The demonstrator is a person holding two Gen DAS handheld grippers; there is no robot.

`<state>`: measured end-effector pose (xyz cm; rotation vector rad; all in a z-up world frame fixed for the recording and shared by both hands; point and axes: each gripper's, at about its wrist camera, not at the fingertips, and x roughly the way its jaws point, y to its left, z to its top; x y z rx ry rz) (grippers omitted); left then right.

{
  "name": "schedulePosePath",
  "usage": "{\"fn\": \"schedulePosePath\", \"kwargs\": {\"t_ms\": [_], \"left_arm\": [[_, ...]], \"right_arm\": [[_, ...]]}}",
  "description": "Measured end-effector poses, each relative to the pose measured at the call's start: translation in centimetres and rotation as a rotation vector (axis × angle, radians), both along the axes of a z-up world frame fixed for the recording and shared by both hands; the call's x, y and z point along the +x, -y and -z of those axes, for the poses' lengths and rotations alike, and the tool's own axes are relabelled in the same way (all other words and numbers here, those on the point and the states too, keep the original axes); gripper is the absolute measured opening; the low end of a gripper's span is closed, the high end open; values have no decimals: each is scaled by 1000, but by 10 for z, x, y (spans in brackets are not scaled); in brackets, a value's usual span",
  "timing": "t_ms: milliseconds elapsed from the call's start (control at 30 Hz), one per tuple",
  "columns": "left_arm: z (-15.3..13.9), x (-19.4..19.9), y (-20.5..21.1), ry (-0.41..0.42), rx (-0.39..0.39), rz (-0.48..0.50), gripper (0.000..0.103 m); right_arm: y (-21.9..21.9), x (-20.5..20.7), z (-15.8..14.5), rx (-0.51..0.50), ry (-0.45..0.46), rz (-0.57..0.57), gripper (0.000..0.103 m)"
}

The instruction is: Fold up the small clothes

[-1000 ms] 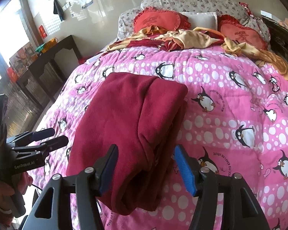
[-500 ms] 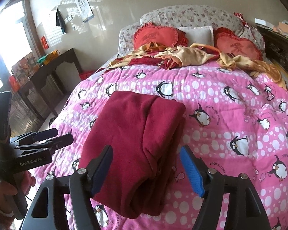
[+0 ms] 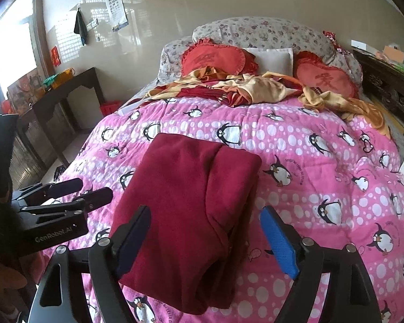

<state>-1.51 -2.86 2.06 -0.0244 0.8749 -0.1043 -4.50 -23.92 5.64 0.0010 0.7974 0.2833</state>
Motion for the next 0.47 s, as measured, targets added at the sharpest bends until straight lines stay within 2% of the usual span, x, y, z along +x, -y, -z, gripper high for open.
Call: {"fn": "schedulePosePath", "kwargs": {"t_ms": [467], "left_arm": [[8, 4, -10, 36, -6, -13, 69]], "right_arm": [[14, 7, 4, 12, -14, 40, 81]]}}
